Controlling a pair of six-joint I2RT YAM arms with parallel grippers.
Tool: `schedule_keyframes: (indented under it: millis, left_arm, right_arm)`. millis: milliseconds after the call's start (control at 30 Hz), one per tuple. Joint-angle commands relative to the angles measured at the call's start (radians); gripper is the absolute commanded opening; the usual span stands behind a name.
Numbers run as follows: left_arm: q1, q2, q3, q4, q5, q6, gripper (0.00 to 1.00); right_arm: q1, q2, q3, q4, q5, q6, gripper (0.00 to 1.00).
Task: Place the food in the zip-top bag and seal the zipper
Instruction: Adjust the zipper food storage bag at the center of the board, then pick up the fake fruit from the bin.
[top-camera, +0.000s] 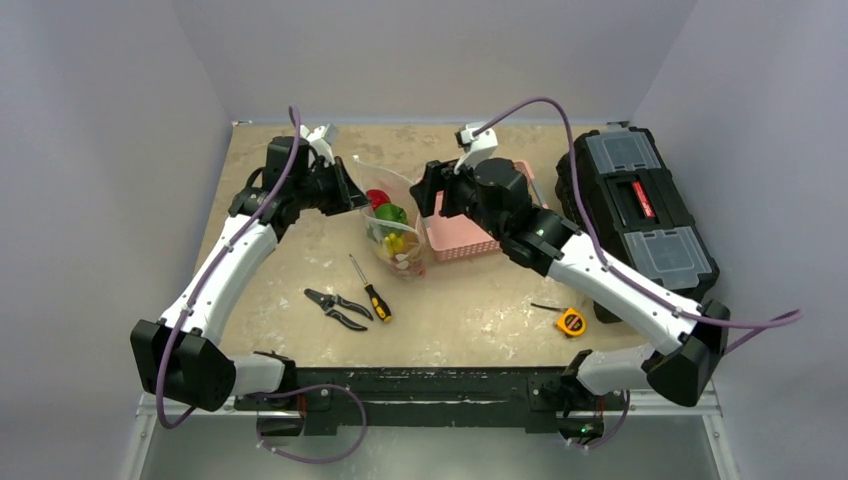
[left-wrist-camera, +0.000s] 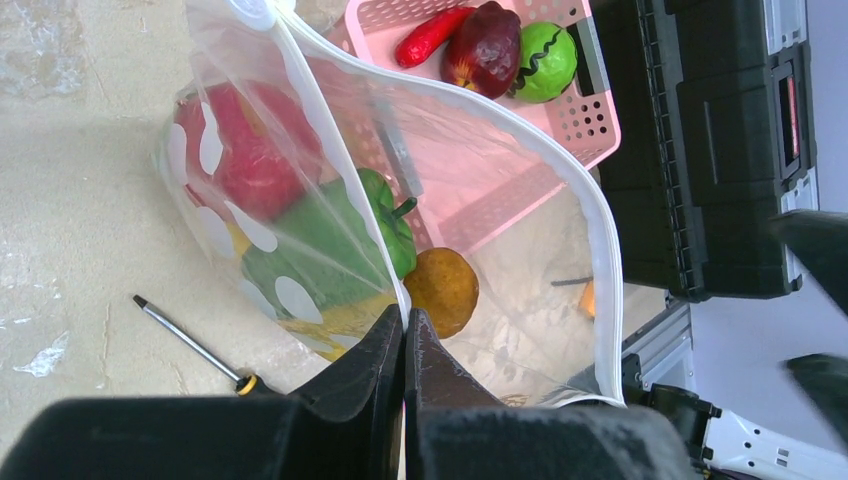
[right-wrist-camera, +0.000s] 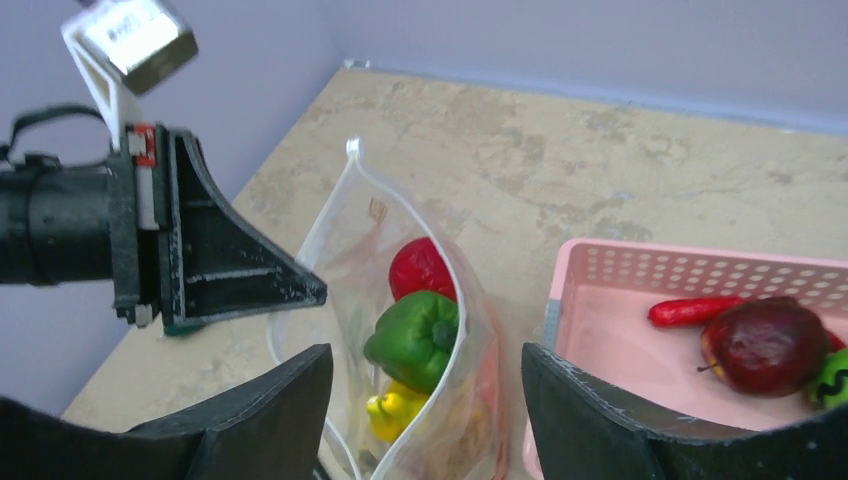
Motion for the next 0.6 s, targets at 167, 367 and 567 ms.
schedule_keyframes:
  millis: [167, 367, 567]
  left_arm:
    - [0.009, -0.005, 0.034, 0.031, 0.029, -0.022, 0.00]
    - [0.009, -0.009, 0.038, 0.027, 0.031, -0.019, 0.00]
    - [0.009, -0.008, 0.037, 0.032, 0.037, -0.021, 0.00]
  right_arm:
    - [-0.095, -0.153, -0.062, 0.034, 0.242, 0.068, 0.74]
    - [-0.195, -0.206, -0.250, 0.145, 0.306, 0.148, 0.74]
    - [-0.229, -0.030, -0.268, 0.125, 0.362, 0.204, 0.83]
